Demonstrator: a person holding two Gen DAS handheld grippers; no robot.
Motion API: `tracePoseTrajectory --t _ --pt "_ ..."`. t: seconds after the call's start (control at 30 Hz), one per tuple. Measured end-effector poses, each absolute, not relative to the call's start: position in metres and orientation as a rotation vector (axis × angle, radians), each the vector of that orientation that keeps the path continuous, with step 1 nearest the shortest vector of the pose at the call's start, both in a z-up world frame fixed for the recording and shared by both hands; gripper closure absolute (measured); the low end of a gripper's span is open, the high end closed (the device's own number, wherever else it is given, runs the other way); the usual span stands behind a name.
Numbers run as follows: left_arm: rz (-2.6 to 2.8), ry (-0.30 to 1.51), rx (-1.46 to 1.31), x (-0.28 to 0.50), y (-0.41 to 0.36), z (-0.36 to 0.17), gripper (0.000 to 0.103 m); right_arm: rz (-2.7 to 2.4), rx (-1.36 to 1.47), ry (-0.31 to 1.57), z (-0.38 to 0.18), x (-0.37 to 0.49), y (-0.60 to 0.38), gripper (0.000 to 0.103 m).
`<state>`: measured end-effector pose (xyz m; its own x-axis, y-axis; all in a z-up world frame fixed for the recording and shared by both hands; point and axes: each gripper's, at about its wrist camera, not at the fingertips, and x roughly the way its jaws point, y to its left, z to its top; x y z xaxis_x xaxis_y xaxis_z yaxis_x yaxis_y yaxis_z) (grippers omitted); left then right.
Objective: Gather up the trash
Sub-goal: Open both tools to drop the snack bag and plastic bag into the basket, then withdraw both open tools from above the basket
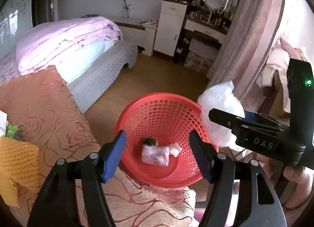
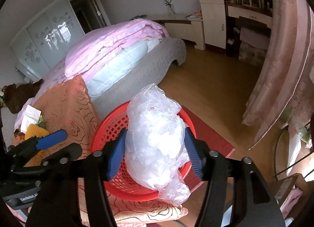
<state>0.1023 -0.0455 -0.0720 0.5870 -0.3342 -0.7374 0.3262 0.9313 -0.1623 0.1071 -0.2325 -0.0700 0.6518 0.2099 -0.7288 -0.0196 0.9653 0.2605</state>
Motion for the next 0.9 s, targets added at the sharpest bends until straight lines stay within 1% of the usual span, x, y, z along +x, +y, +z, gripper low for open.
tracePoseTrajectory --t 0.03,0.17,0.4,0.9 --pt "-0.381 0.862 -0.015 0.103 -0.043 -0.072 0.037 0.129 0.243 0.852 -0.07 0.108 -0.232 0.036" --pt "-0.354 0.86 -0.039 0.102 -0.033 -0.072 0.034 0.117 0.246 0.846 -0.068 0.107 -0.235 0.035" --pt "-0.3 0.826 -0.033 0.095 -0.023 -0.066 0.03 0.106 0.233 0.829 -0.063 0.104 -0.233 0.034" --pt "-0.202 0.756 0.006 0.071 -0.006 -0.048 0.028 0.112 0.155 0.755 -0.045 0.091 -0.217 0.034"
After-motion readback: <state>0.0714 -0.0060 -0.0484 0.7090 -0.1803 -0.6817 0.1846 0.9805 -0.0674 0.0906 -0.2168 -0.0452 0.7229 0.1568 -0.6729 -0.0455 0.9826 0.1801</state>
